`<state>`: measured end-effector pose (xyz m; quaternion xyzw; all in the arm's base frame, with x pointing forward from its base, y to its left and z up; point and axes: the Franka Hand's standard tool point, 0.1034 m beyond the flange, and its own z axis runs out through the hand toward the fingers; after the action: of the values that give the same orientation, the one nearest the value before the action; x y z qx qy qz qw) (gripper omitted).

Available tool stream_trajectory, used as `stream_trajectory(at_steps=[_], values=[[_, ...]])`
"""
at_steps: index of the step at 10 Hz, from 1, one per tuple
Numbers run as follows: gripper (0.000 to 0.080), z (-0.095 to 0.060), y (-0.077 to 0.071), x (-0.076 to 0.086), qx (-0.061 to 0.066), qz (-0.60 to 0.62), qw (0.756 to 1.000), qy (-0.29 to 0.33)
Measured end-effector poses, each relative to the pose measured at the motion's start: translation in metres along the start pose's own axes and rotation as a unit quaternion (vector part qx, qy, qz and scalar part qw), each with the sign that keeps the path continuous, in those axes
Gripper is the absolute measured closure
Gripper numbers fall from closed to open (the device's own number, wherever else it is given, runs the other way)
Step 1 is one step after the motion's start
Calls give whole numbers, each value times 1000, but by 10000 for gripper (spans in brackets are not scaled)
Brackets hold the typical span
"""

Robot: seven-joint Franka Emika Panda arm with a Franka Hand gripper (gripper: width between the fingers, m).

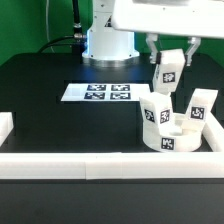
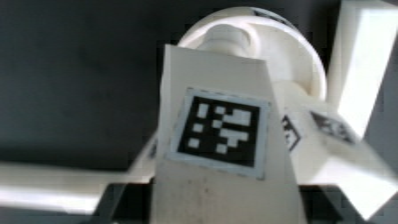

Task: Assemble stool

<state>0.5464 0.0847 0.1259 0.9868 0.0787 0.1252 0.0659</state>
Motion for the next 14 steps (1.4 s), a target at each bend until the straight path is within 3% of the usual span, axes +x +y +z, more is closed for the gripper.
stream_trajectory(at_steps=[3, 6, 9, 12, 14], values=[[474, -8, -17, 5, -2, -79, 997, 14], [474, -6, -19, 4, -1, -76, 997, 12], [474, 3, -33, 3, 4, -128, 991, 48], [474, 5, -32, 2, 5, -122, 991, 46], [474, 14, -39, -1, 6, -135, 989, 59]])
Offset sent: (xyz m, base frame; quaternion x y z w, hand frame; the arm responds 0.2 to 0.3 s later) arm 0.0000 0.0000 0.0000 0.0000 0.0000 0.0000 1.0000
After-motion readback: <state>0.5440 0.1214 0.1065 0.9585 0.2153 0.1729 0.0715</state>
